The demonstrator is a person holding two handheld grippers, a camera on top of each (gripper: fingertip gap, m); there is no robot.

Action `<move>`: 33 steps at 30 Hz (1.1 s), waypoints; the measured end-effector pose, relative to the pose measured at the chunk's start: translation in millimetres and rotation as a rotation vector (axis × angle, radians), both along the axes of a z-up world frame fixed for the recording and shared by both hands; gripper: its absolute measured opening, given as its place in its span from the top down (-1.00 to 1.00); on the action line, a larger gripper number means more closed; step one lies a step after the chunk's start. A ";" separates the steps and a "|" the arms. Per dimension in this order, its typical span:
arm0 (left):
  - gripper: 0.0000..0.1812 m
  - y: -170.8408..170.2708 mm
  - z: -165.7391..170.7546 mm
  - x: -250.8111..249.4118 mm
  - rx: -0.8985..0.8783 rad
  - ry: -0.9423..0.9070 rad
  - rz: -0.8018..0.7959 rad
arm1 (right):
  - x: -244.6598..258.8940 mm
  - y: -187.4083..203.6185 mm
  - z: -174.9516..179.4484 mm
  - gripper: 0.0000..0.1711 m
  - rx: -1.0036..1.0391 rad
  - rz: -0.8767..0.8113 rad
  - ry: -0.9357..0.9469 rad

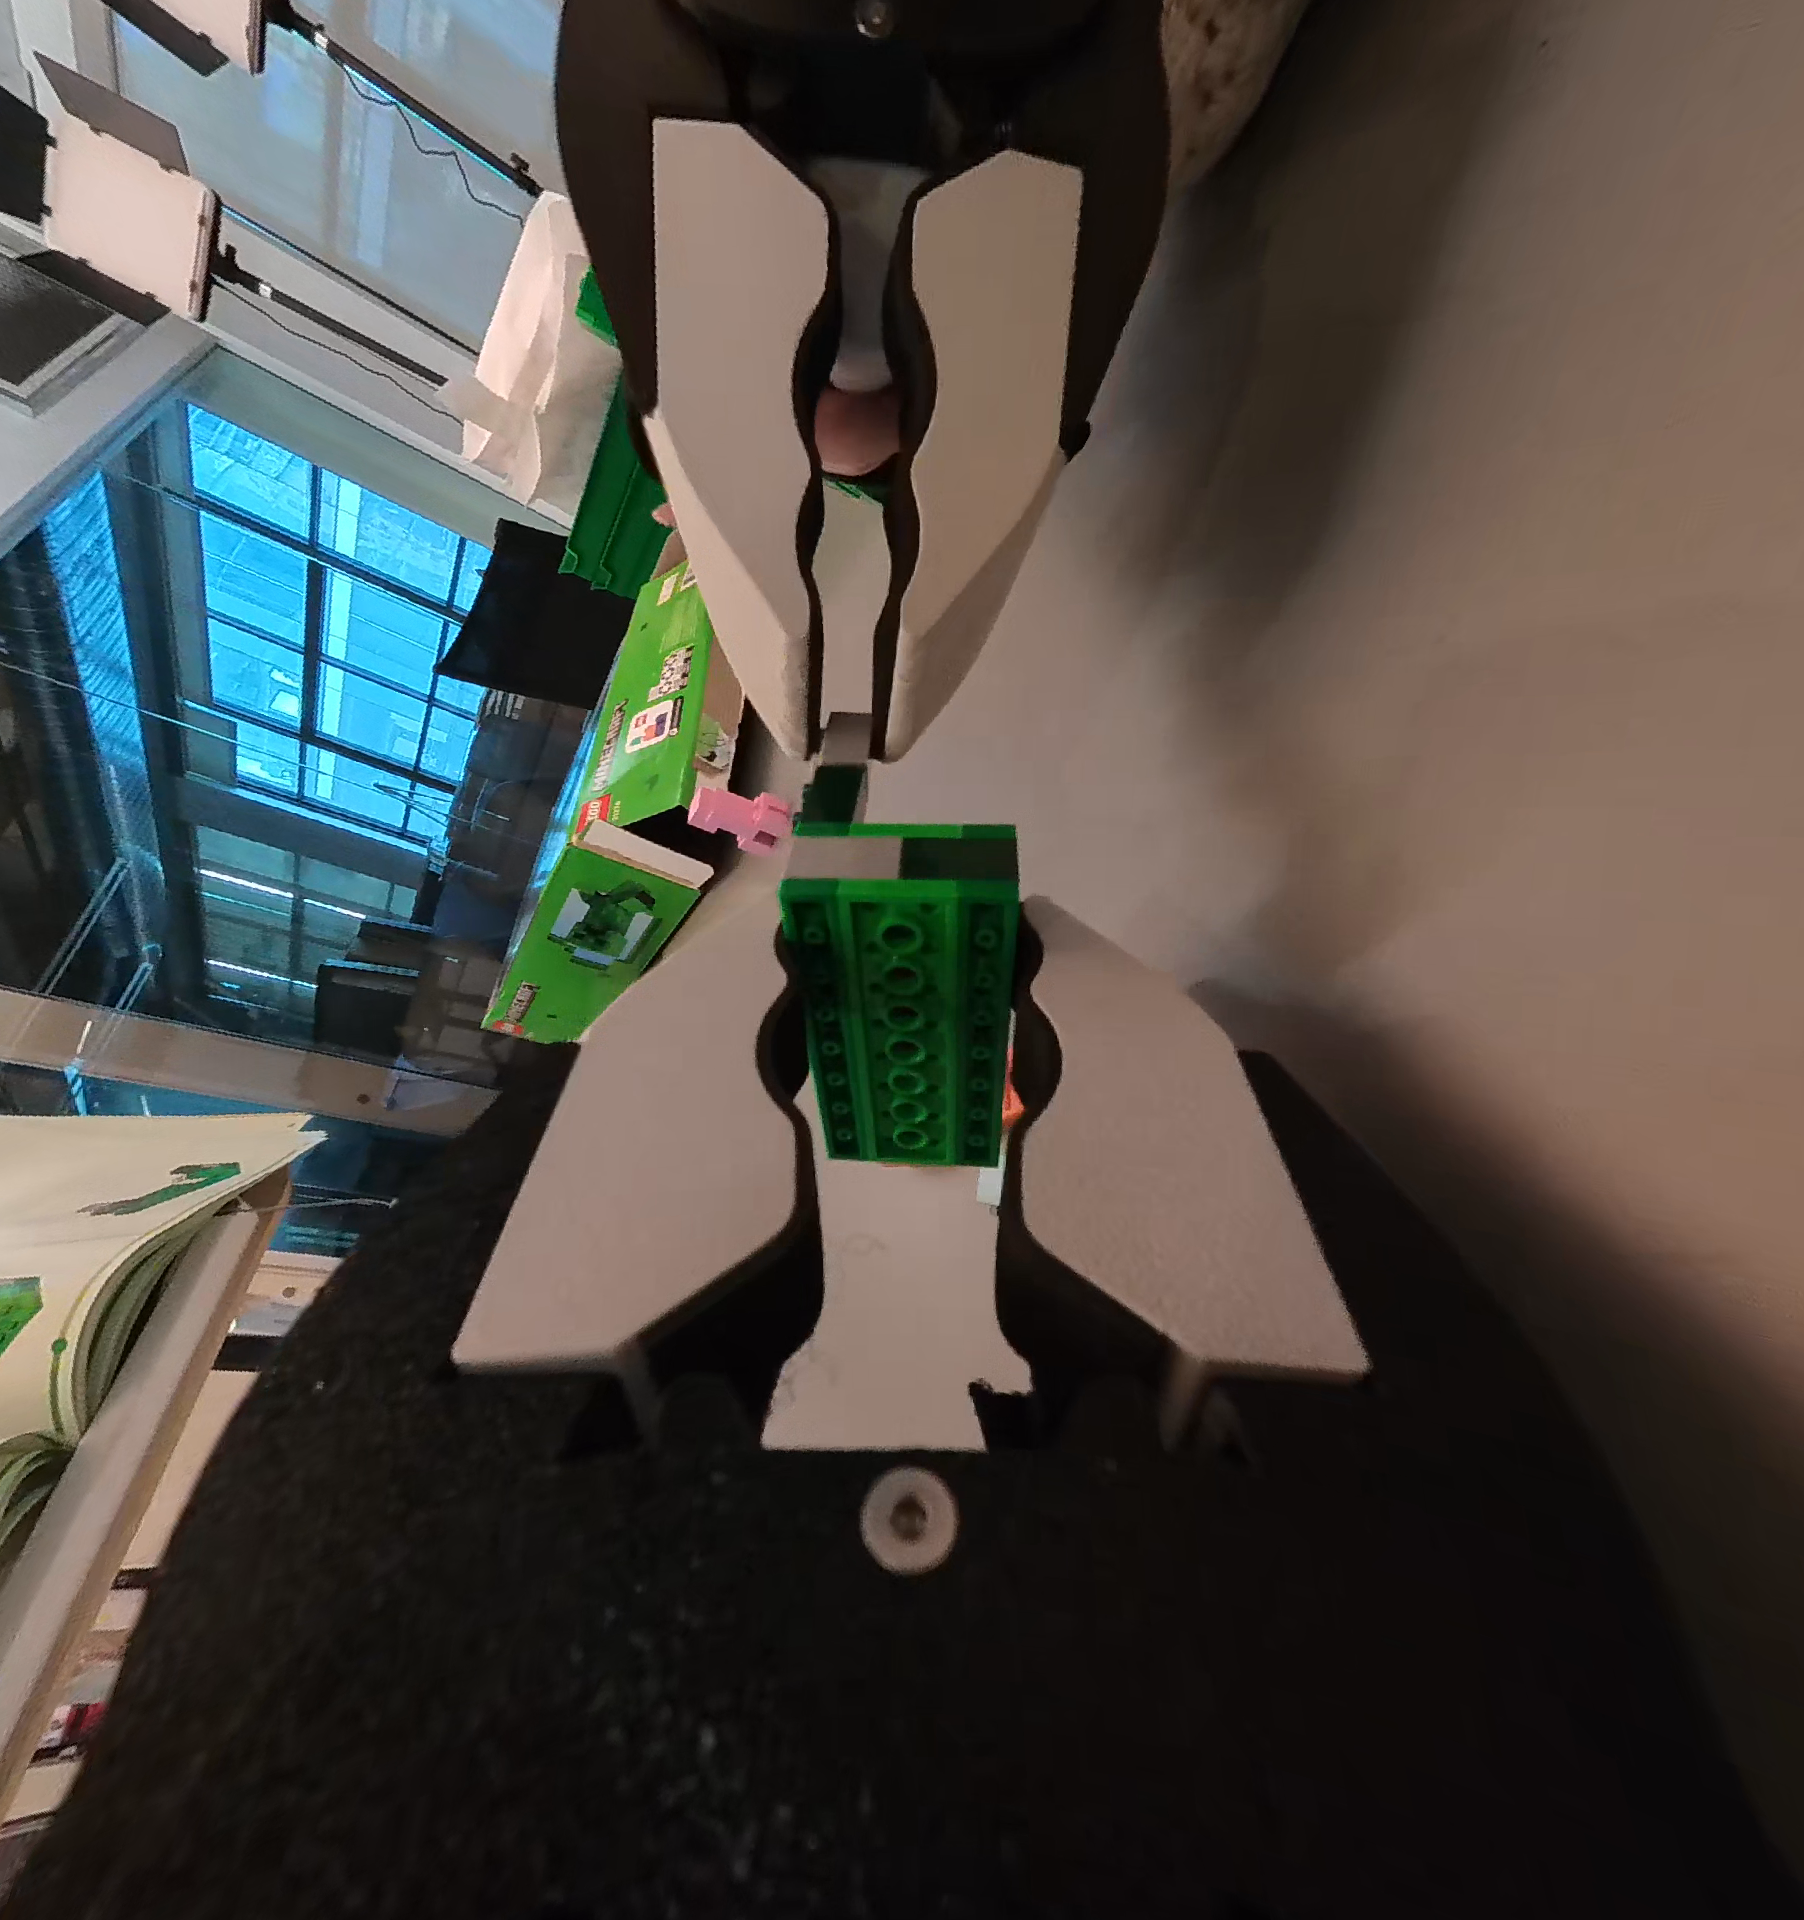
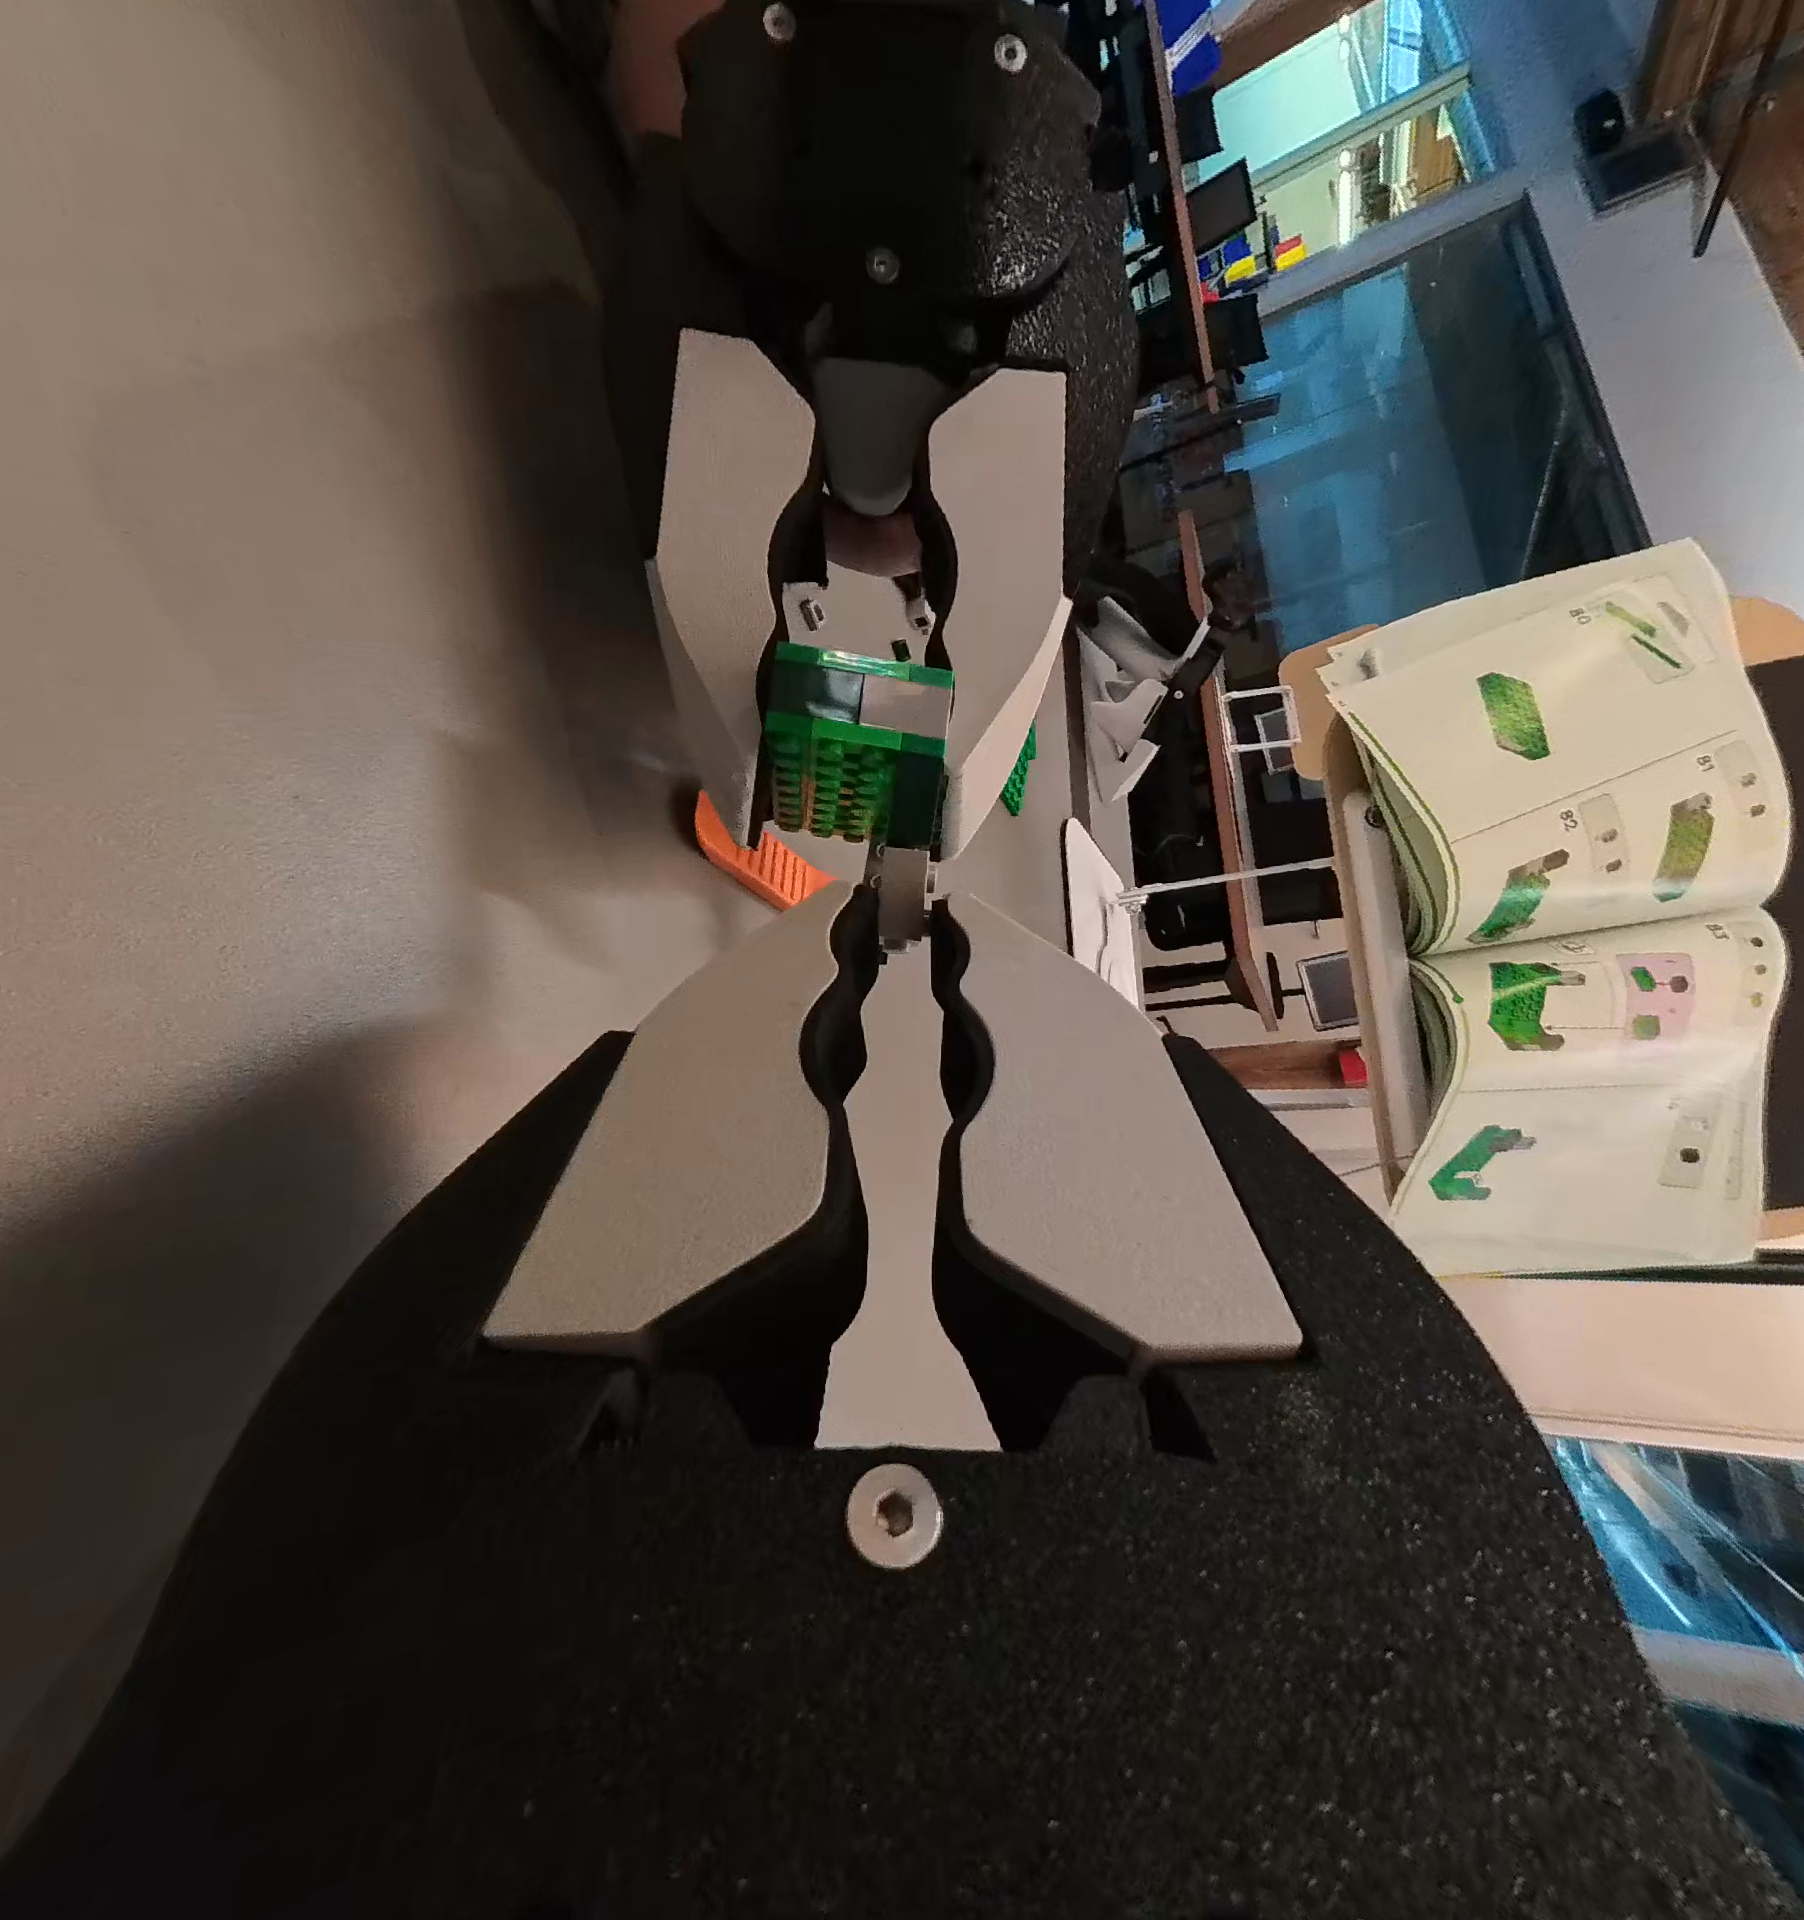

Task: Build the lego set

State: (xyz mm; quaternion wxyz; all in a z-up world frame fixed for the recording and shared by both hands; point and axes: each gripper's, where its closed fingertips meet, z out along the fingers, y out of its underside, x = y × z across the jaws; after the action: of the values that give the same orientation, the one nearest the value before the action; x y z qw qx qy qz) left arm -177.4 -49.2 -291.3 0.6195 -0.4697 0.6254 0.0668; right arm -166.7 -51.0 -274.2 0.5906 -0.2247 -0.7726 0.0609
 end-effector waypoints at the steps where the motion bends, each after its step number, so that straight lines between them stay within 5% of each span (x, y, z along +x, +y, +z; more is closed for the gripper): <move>1: 0.61 -0.1 -0.1 -0.2 -0.001 0.000 0.001 | -0.2 0.1 -0.2 0.89 -0.003 -0.002 -0.001; 17: 0.61 6.7 -4.0 -7.2 -0.003 0.042 0.101 | -4.7 6.7 -2.9 0.90 -0.002 -0.099 -0.009; 33: 0.61 -7.1 2.6 3.0 -0.026 -0.031 -0.021 | -4.8 -4.0 0.5 0.90 -0.079 0.051 0.077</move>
State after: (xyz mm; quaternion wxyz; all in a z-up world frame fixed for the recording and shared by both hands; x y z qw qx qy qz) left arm -174.4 -56.3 -288.7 0.6234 -0.4723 0.6215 0.0449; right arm -171.5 -55.0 -273.7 0.6086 -0.2256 -0.7520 0.1149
